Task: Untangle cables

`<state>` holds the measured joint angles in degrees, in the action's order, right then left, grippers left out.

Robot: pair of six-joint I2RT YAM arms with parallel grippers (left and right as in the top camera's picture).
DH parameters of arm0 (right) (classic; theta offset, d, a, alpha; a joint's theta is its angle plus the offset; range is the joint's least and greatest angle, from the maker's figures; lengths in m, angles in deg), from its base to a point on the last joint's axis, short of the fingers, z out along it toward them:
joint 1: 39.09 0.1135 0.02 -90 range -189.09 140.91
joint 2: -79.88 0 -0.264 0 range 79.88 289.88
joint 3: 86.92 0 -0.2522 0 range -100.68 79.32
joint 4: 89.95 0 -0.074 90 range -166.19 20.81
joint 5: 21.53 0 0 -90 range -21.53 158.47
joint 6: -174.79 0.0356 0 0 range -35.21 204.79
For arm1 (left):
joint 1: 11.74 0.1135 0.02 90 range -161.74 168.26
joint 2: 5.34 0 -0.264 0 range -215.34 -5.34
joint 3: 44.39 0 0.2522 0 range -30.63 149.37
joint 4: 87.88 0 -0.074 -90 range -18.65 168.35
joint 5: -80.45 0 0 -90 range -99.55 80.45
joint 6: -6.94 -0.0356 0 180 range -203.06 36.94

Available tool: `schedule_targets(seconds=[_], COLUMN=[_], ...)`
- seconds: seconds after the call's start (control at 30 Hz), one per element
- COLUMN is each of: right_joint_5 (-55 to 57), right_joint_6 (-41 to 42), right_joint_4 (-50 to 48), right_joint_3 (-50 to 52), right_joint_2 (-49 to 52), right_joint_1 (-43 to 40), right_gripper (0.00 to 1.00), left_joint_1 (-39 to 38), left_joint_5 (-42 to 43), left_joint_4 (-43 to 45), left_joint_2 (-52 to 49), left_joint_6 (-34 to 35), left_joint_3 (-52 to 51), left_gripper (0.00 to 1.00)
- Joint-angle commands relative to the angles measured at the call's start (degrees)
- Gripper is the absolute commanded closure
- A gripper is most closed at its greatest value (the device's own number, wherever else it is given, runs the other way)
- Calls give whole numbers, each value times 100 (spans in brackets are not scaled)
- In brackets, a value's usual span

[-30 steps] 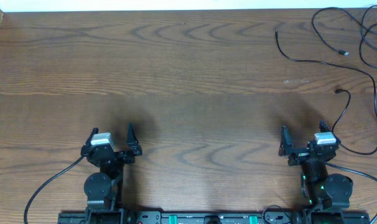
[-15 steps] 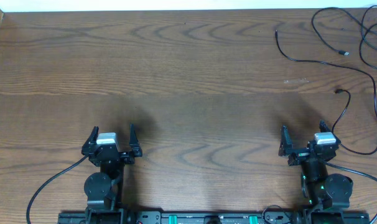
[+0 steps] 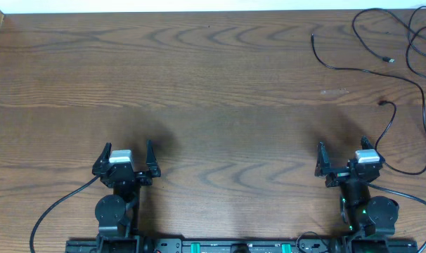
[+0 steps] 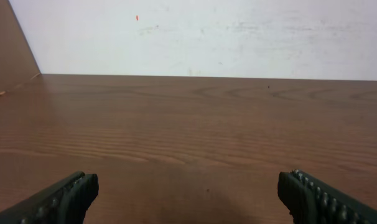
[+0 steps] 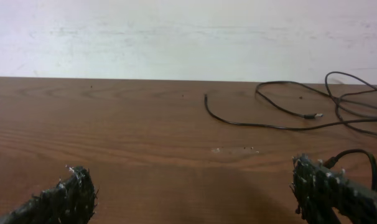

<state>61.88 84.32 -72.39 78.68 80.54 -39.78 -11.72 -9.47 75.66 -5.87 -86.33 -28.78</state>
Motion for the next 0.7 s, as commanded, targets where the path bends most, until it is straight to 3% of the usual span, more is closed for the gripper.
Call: schedule_targets(seconds=[0.0,0.67], right_joint_5=[46,48], right_joint_6=[-44,-44], right_joint_4=[2,0], right_joint_3=[33,33], right_joint_2=[-35,-35], right_joint_1=[-35,-35], right_gripper=[1,1], left_joint_1=[31,31], left_joint_5=[35,37], left_joint_4=[-142,-140], left_joint_2=[31,31], left_joint_6=[-81,-81], left_joint_3=[-162,-162], left_gripper=[2,2])
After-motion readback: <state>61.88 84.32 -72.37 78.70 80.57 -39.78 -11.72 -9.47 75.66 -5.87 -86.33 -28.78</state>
